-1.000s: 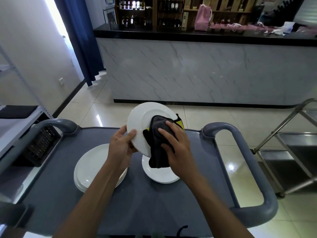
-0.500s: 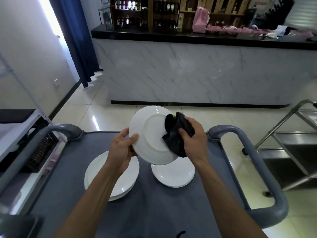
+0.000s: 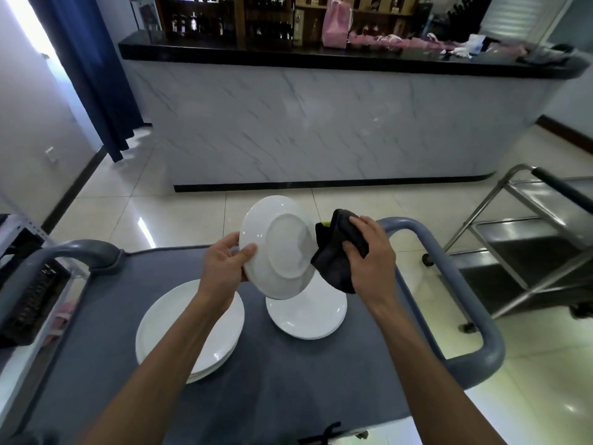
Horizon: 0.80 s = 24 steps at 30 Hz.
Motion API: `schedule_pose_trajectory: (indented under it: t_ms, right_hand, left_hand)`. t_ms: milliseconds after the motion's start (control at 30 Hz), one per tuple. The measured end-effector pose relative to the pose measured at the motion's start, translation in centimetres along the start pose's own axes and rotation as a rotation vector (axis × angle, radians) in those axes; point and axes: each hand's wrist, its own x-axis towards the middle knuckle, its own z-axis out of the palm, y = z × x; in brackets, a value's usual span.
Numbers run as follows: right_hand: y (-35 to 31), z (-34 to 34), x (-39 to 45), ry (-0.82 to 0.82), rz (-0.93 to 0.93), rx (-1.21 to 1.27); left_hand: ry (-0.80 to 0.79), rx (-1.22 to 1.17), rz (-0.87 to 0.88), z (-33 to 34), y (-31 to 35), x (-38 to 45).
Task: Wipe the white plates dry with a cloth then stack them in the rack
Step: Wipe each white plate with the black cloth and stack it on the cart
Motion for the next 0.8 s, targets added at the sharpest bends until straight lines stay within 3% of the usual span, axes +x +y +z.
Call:
schedule_pose_trajectory:
  t_ms: [267,567,800]
  right_hand:
    - [1.7,-2.8,-1.0,-0.004,-0.015,-0.065]
    - [3.5,-3.7,-1.3,-0.052,-0.026,-0.01]
    - [5.6,-4.2,-2.4,-0.135,0.006,-0.001]
  left_hand:
    - [-0.057,0.653,0.338,3.5,-1.6,0.8]
    - [-0.233,1.168,0.655,5.7,-4.3,0.5]
    - [-0.281,1.429,0.716,6.6,-5.4,0.1]
